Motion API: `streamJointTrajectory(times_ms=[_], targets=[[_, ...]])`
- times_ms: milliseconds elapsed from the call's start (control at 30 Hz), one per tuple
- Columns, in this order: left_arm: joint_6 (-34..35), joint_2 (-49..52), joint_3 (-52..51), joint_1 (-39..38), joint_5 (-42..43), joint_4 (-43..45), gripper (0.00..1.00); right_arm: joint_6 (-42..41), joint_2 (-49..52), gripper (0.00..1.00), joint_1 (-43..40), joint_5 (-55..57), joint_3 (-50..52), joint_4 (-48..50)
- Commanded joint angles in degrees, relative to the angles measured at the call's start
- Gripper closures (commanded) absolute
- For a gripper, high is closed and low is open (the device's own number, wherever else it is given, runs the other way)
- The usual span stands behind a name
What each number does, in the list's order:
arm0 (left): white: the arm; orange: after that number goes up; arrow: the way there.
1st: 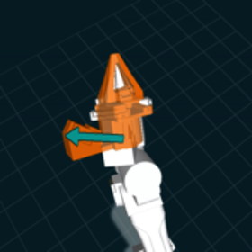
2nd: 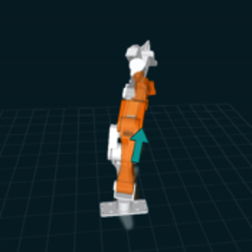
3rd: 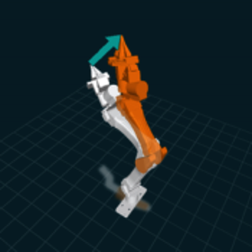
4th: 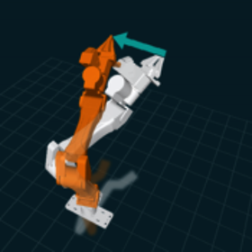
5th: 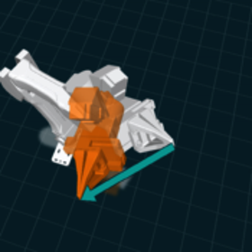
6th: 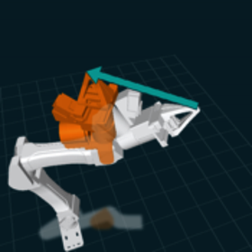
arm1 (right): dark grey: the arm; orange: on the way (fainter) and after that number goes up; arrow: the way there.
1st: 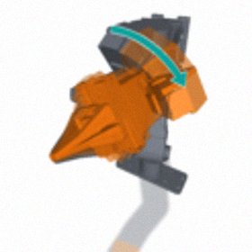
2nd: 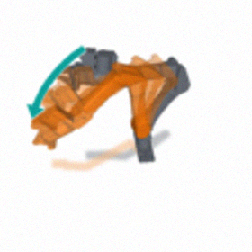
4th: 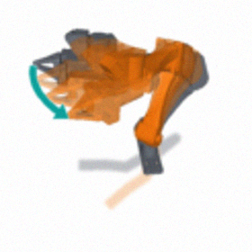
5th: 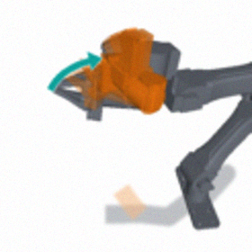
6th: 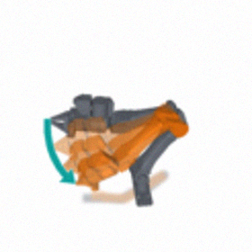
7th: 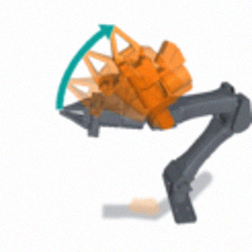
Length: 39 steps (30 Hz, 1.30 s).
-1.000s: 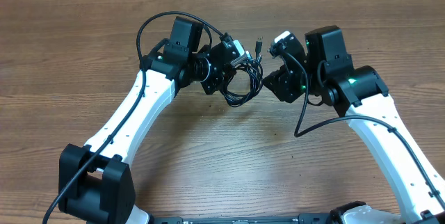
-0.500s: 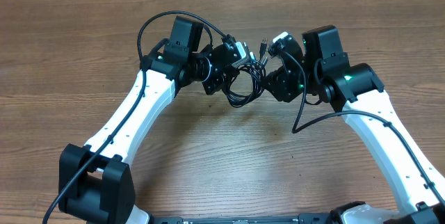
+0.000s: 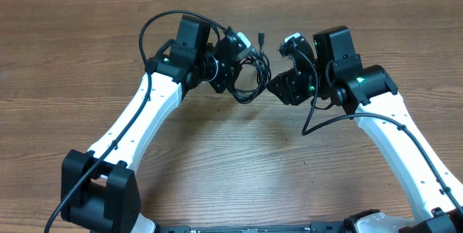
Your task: Untangle cables
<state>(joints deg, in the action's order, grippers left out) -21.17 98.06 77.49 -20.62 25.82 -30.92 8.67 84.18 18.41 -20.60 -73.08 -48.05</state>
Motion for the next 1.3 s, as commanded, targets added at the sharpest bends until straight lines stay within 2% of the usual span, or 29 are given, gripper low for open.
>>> streamJointTrajectory(times_ms=[0, 300, 467, 800, 967, 1267], targets=[[13.99, 0.20, 0.66, 0.44, -2.27, 1.01, 0.96, -5.90, 0.07, 0.44, -0.04, -0.74, -0.26, 0.22], [35.01, 0.20, 0.66, 0.35, -2.32, 1.31, 0.96, -8.76, 0.09, 0.49, -0.04, -4.57, -0.26, 2.78], [42.69, 0.20, 0.66, 0.33, -2.27, 1.07, 0.96, -10.86, 0.85, 0.48, -0.04, -4.57, -0.26, 5.42], [43.54, 0.20, 0.66, -2.54, -2.47, 0.96, 0.96, -11.32, 3.21, 0.49, -0.04, -4.00, -0.26, 7.74], [44.59, 0.20, 0.66, -2.89, -2.45, 0.94, 0.96, -11.28, 4.61, 0.53, -0.04, -0.83, -0.26, 7.74], [46.18, 0.20, 0.66, -2.97, -2.23, 0.94, 0.96, -11.28, 5.33, 0.69, -0.04, -0.04, -0.26, 8.35]])
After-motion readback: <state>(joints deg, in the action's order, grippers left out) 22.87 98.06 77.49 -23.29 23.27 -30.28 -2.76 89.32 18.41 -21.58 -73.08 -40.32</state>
